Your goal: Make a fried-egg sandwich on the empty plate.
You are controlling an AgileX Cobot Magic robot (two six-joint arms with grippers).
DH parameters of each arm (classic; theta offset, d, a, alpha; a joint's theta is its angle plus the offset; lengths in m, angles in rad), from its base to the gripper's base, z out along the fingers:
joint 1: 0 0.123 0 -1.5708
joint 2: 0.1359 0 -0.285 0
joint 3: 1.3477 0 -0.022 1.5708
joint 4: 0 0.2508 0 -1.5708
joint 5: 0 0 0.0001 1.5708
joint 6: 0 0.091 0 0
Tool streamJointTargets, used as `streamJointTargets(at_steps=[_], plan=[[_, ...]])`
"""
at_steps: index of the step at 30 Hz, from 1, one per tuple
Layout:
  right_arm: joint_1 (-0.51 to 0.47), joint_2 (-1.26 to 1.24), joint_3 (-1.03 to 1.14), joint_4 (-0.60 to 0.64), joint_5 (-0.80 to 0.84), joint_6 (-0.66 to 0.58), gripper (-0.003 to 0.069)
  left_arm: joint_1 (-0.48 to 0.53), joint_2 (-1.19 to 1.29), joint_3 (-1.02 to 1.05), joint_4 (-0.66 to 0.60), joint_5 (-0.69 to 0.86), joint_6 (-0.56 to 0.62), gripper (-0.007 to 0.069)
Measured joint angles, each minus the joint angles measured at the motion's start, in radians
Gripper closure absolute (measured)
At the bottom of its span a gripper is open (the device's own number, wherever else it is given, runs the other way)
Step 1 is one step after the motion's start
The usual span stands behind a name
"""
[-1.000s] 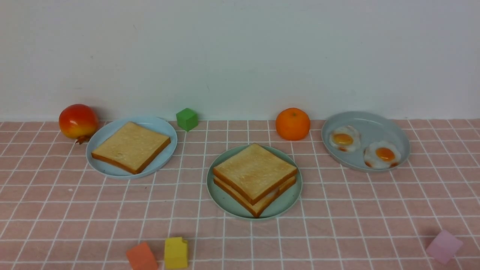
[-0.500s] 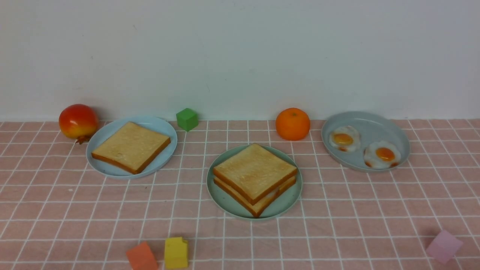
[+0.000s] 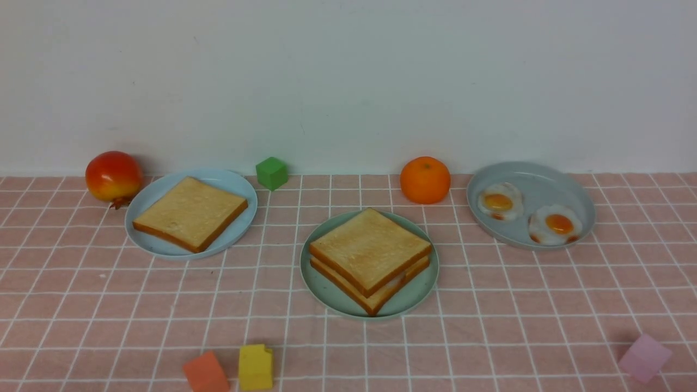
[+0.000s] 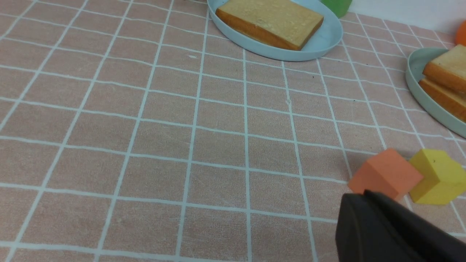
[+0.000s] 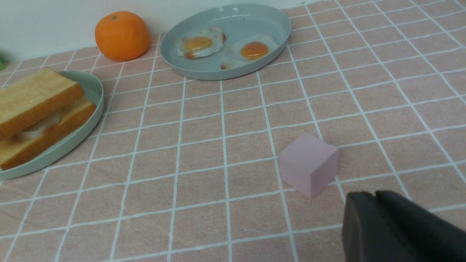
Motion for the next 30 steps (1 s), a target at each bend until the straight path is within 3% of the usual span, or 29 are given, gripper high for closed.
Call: streamJointTargets(at_steps=[30], plan=[[0.000,0.000,0.000,0.000,0.000,0.000,0.0549,0.000,0.000,0.000,0.000,0.000,0.000,0.0608]])
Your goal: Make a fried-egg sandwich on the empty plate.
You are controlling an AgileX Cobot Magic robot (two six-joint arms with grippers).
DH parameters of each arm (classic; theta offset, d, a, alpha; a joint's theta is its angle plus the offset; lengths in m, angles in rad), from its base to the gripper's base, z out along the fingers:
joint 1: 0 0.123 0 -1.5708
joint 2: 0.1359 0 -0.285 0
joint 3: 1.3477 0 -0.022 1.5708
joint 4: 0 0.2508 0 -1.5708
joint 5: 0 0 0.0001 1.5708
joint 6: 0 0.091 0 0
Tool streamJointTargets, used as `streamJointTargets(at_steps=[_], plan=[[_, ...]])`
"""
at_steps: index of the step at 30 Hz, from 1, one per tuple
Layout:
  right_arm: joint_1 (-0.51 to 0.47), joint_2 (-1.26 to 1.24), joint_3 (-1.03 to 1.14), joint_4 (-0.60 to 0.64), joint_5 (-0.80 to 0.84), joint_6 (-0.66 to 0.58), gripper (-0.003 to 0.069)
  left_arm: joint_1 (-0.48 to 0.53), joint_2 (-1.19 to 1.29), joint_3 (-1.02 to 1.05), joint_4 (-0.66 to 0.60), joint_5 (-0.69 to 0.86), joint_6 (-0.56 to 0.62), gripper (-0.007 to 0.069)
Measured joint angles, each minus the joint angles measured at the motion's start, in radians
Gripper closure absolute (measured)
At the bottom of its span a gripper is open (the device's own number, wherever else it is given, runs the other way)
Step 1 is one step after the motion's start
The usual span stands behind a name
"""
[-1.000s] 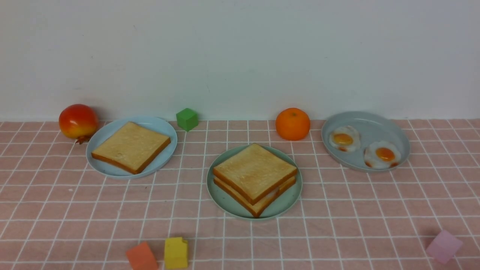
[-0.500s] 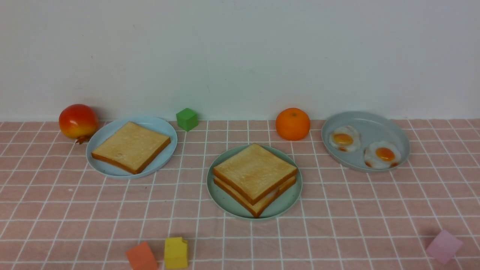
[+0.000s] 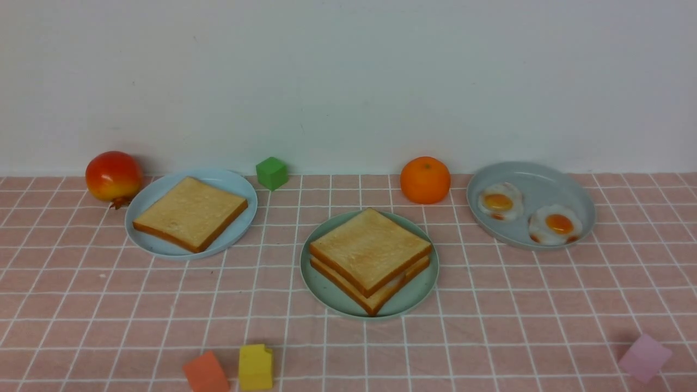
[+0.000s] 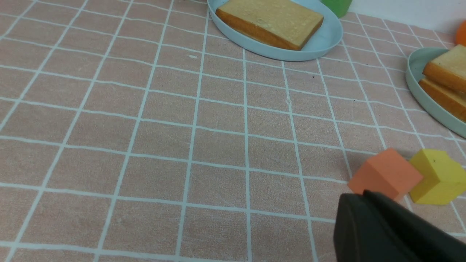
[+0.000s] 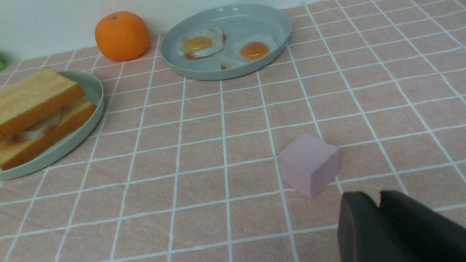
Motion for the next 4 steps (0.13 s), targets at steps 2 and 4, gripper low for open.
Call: streamJointTargets(at_steps=[2,4], plan=[[0.000,0.000,0.000,0.000,0.000,0.000,0.0547,0.000,0.000,0.000,0.000,0.000,0.000,0.0607],[0.000,0.000,0.000,0.000,0.000,0.000,0.0545,0.000,0.000,0.000,0.000,0.000,0.000,0.0606]])
